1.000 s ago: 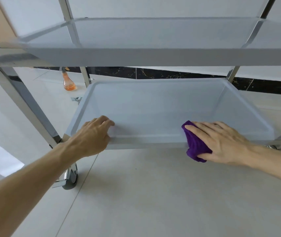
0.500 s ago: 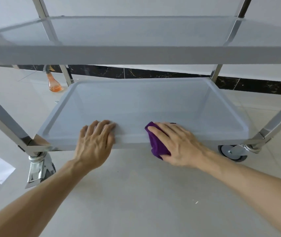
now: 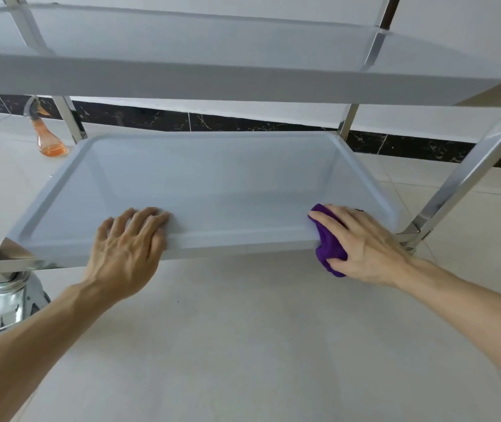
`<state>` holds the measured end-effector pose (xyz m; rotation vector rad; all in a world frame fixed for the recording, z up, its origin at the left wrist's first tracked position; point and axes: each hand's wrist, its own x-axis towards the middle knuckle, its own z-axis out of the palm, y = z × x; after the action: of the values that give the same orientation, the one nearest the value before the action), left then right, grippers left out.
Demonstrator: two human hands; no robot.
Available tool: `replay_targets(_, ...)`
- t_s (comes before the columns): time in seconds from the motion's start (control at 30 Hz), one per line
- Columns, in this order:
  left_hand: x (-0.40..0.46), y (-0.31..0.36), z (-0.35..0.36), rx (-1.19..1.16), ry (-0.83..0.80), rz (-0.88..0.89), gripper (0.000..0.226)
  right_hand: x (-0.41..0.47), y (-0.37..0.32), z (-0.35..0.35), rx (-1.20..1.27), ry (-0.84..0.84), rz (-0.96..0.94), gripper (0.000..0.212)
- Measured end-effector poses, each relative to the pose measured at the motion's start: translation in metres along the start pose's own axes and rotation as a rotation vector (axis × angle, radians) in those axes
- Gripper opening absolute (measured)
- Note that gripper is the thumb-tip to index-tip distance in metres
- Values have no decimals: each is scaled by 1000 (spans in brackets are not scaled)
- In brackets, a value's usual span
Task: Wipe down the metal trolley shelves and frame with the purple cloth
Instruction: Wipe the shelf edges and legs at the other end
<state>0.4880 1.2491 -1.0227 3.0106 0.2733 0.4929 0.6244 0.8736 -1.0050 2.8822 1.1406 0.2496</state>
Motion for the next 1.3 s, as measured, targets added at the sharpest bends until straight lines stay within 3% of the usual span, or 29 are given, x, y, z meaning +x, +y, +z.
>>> replay_targets(0.13,-1,0,-5,-24,-9,-7,51,20,-26,0,-8,-38,-111,90)
replay_targets(0.3,17,26,-8,-91,-47,-136,43,22,-22,-1,19,-62,-106,92)
replay_targets(0.53,44,127,17,-181,-140,227,44,11,-4,0,47,-60,-74,94)
replay_targets(0.83,39,128,30,-98,-133,275,53,-40,88,-1,56,-77,156,90)
replay_targets(1.13,38,132,31,-109,-142,238,53,4,0,10,56,5,9,86)
replay_targets(1.3,36,124,27,-100,-165,276,58,5,13,5,85,-44,-65,89)
